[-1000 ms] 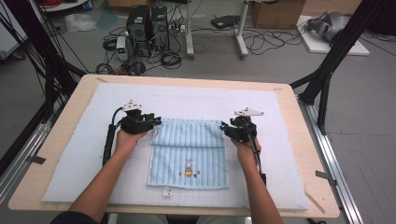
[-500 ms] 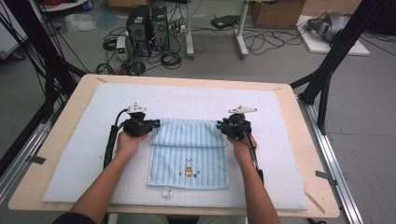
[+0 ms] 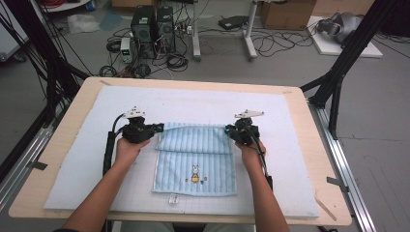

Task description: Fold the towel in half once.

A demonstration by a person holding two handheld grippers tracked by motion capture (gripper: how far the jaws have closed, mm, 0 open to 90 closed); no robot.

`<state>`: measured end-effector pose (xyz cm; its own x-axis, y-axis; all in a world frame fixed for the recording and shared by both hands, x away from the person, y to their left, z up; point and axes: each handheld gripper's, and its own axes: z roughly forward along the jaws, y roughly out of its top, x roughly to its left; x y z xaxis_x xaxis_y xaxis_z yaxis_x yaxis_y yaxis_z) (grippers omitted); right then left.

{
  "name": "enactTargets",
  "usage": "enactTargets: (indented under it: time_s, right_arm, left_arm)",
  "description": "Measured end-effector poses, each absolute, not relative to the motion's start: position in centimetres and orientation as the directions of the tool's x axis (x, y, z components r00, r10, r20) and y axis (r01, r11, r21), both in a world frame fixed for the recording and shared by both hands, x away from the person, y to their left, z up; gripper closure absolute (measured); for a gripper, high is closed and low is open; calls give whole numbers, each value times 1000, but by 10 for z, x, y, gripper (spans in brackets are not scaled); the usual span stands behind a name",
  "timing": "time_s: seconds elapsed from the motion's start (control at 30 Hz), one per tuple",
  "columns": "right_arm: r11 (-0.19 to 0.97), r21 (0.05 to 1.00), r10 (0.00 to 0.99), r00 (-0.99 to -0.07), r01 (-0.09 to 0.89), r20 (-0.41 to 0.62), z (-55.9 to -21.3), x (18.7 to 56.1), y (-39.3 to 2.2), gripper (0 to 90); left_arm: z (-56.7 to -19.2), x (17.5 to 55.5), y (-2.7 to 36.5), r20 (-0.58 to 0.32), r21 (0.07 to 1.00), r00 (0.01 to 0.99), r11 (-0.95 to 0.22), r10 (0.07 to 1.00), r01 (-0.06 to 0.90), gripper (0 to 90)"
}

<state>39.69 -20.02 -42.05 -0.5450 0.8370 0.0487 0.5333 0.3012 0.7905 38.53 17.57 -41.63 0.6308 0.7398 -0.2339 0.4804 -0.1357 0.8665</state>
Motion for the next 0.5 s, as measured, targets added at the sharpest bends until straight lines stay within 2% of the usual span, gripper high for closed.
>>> enactTargets:
  time_s: [0.2,0.5]
  right_arm:
    - [283,814,819,-570,506,70,-407,377,-206,833]
    - [302,842,793,-608,447,39,-393,334,-208,832]
  left_arm:
    - [-405,366,183,-269,883,644,-83,716,462,899]
    - [-405,317,193,-300,892,675,-51,674,448,899]
